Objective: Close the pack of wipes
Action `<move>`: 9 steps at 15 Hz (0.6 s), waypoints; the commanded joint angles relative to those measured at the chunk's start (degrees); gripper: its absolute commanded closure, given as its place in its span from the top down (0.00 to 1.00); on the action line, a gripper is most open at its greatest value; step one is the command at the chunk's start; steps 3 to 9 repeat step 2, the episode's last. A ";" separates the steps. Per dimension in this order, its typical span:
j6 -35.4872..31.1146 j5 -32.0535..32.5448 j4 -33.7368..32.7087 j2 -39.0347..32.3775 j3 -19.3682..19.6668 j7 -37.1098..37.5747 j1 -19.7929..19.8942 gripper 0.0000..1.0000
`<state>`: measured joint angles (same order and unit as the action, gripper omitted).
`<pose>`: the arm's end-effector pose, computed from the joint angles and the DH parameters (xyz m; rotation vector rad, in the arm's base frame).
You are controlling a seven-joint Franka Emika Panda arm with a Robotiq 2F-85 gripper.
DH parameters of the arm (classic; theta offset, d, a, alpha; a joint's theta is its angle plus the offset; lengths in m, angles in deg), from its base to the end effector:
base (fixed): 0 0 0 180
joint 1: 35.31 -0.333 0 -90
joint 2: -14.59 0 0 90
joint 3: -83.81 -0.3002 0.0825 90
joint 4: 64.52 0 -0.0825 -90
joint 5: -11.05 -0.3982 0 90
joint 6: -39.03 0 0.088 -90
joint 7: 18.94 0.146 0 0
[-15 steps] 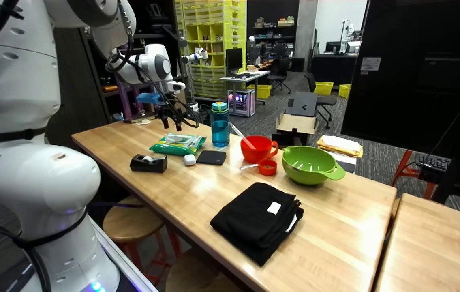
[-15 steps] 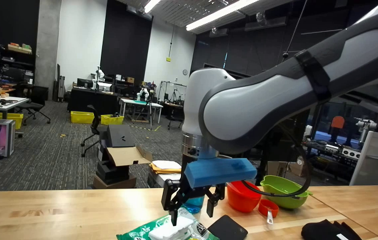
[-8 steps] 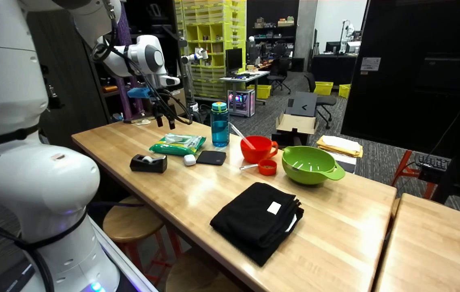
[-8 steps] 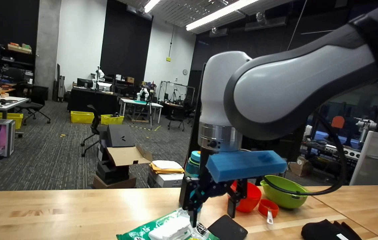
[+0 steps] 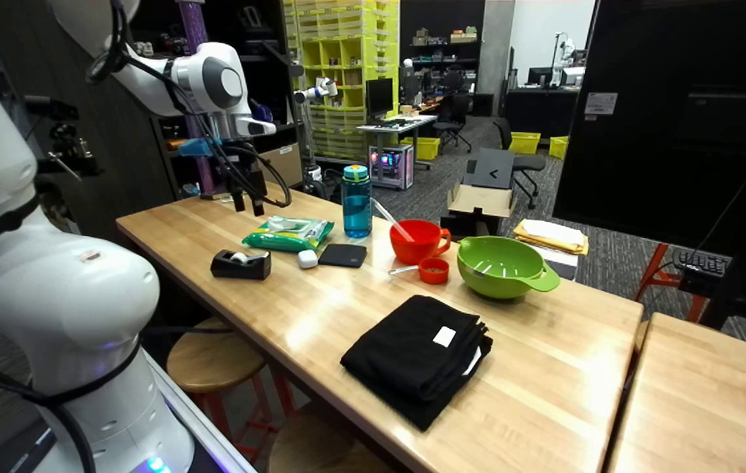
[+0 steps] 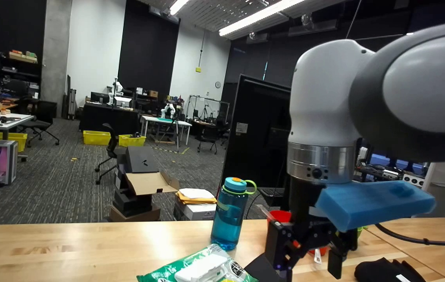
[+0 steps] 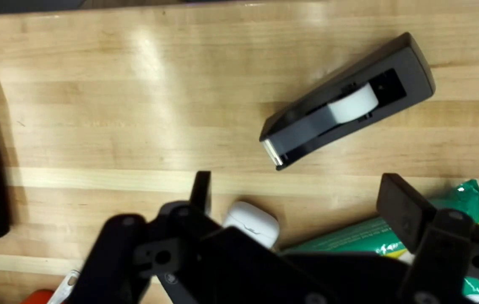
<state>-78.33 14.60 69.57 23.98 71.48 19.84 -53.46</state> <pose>0.4133 0.2351 0.3263 2.9877 -0.1762 -0.0887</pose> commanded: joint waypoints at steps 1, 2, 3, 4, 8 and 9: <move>1.72 -2.68 7.49 9.98 -1.78 -1.74 1.62 1.00; 0.96 -1.32 3.34 4.24 -2.44 -0.68 2.40 1.00; 0.96 -1.32 3.34 4.24 -2.44 -0.68 2.40 1.00; 0.96 -1.32 3.34 4.24 -2.44 -0.68 2.40 1.00; 0.96 -1.32 3.34 4.24 -2.44 -0.68 2.40 1.00; 0.96 -1.32 3.34 4.24 -2.44 -0.68 2.40 1.00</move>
